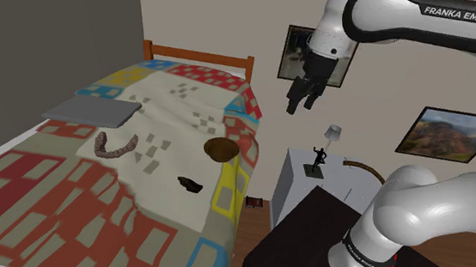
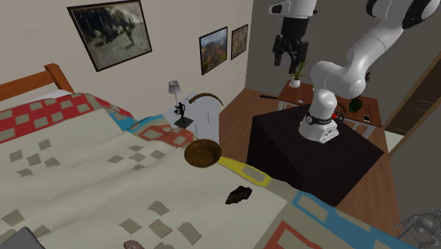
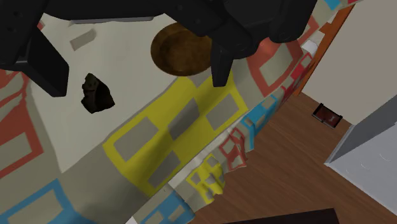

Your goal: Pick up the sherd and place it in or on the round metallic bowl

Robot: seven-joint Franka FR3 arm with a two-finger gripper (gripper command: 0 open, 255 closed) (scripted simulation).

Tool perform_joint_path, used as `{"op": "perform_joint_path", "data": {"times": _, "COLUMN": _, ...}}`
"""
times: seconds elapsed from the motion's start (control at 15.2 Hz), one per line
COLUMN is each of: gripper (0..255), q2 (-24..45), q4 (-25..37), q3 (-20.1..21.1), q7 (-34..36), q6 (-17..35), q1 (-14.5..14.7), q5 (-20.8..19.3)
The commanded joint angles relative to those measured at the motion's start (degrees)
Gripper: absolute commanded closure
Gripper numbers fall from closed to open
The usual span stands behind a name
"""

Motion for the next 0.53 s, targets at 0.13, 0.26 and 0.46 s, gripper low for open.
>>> {"op": "perform_joint_path", "data": {"times": 0.13, "gripper": 0, "q2": 2.52, "q4": -1.32, "q3": 0.69, "q7": -0.17, "q6": 3.68, "q1": 0.54, "q5": 0.58}}
{"op": "perform_joint_path", "data": {"times": 0.26, "gripper": 0, "q2": 5.32, "q4": -2.34, "q3": 1.39, "q7": -0.36, "q6": 7.35, "q1": 1.07, "q5": 1.15}}
{"op": "perform_joint_path", "data": {"times": 0.46, "gripper": 0, "q2": 10.02, "q4": -3.29, "q3": 2.44, "q7": -0.66, "q6": 12.79, "q1": 1.88, "q5": 1.95}}
